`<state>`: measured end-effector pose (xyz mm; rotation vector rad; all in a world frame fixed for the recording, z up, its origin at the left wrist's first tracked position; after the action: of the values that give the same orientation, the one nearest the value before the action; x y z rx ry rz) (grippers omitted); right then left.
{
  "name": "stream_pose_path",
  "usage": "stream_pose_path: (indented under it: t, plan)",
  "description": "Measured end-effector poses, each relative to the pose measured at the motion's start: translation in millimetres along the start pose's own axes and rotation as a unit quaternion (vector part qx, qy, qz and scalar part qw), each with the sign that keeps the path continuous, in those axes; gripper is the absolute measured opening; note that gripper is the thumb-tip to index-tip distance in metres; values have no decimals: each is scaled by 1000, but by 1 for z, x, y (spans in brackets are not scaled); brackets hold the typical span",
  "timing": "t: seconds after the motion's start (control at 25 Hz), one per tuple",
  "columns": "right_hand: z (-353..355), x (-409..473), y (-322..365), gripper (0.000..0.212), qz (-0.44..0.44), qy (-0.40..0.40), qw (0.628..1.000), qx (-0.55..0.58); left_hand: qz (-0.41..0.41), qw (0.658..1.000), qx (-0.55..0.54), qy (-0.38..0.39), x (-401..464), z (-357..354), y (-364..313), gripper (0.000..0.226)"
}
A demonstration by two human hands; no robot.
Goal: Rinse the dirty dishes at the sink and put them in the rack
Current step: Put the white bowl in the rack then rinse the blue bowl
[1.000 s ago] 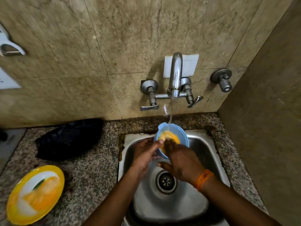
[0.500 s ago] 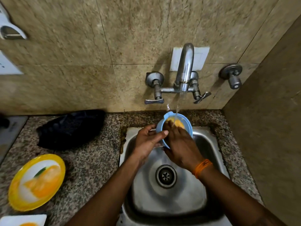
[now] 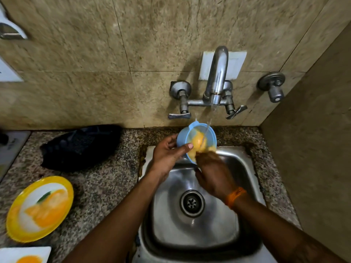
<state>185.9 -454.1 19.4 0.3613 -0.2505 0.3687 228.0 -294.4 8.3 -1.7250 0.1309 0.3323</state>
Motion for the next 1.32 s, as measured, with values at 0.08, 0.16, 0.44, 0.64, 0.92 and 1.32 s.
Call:
stream_pose_path:
  t: [0.08, 0.16, 0.44, 0.64, 0.92, 1.32]
  plan:
    - [-5, -6, 22, 48, -93, -24, 982, 165, -13, 1000, 18, -8, 2, -6, 0, 34]
    - [-7, -12, 25, 55, -68, -1, 980, 188, -4, 999, 35, -10, 2, -4, -2, 29]
    - [-13, 5, 13, 48, -14, -23, 999, -24, 31, 999, 14, -39, 3, -7, -5, 64]
    - [-13, 0, 30, 43, 44, 1, 999, 1, 28, 997, 41, -59, 9, 4, 3, 45]
    - [-8, 5, 4, 30, -8, -1, 1000, 20, 79, 997, 2, -24, 4, 0, -5, 47]
    - [4, 10, -9, 45, 107, 26, 981, -160, 77, 996, -5, -54, 5, -2, 3, 25]
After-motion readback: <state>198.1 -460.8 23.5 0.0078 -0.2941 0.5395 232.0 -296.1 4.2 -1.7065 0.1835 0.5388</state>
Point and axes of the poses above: each hand's wrist, its own x-axis towards the middle knuckle, its own z-axis out of the back of the hand, y = z × x, the point moved 5 cm from there along x, towards the middle knuckle, and after that the axes turned 6 degrees about -y, right-handed, at the moved point
